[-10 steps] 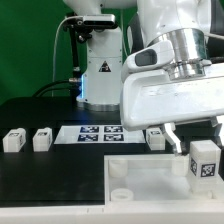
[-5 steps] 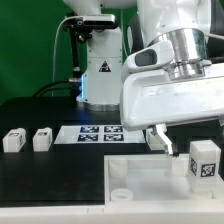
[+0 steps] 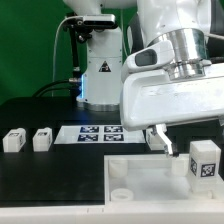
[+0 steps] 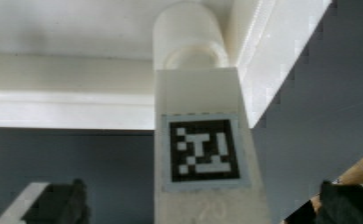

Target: Assemble one leg

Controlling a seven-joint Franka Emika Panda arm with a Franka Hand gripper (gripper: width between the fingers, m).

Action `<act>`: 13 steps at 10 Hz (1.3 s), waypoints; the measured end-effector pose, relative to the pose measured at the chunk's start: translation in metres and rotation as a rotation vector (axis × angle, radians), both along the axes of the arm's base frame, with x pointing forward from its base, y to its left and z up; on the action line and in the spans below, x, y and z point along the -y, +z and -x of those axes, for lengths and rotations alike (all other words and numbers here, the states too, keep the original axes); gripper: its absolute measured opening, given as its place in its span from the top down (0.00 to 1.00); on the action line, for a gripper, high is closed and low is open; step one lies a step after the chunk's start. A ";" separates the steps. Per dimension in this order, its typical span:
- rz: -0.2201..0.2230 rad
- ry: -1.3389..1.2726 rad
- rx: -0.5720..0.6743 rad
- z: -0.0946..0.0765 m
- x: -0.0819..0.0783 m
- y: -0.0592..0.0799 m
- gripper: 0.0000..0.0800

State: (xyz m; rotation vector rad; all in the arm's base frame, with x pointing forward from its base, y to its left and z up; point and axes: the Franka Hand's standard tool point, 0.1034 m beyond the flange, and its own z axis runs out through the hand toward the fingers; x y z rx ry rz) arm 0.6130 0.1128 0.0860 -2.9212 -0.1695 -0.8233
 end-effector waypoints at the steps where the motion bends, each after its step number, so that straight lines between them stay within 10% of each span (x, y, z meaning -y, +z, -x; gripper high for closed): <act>1: -0.010 -0.013 -0.045 -0.007 -0.001 0.003 0.19; 8: -0.005 0.034 -0.575 -0.014 0.001 -0.002 0.19; 12: -0.024 -0.034 -0.591 -0.015 0.000 -0.006 0.20; 13: -0.041 -0.087 -0.598 -0.015 -0.001 -0.005 0.42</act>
Offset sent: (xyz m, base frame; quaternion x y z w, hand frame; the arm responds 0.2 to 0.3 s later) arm 0.0225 -0.0101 -0.0017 -0.0159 -0.2059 0.0308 0.9780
